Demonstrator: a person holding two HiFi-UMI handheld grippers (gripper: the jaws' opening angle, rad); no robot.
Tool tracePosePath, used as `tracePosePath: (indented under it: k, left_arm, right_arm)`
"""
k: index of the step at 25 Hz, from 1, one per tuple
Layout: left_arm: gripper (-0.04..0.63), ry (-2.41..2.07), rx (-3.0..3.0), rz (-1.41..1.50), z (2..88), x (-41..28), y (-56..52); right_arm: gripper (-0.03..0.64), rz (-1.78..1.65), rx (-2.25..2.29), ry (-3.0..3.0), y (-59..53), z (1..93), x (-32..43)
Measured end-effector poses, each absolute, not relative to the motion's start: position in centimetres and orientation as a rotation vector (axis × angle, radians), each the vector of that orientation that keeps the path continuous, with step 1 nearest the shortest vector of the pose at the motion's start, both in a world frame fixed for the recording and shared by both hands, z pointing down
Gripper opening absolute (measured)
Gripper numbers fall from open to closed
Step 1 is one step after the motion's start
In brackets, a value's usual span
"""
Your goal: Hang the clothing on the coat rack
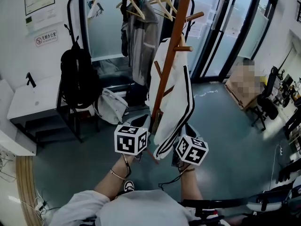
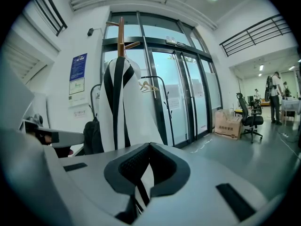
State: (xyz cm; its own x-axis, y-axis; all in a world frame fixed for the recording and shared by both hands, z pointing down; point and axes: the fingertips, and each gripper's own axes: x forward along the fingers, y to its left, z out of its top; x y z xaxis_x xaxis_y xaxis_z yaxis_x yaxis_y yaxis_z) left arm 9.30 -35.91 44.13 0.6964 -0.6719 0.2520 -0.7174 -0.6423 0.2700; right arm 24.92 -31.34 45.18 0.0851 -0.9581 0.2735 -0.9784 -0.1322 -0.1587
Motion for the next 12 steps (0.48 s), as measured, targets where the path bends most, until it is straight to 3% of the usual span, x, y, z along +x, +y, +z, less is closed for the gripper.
tracePosePath:
  k: [12]
  left_arm:
    - [0.008,-1.084,2.550,0.185,44.48,8.73,-36.92]
  right_arm:
    - [0.021,0.468,2.267,-2.030,-31.93,44.65,24.57]
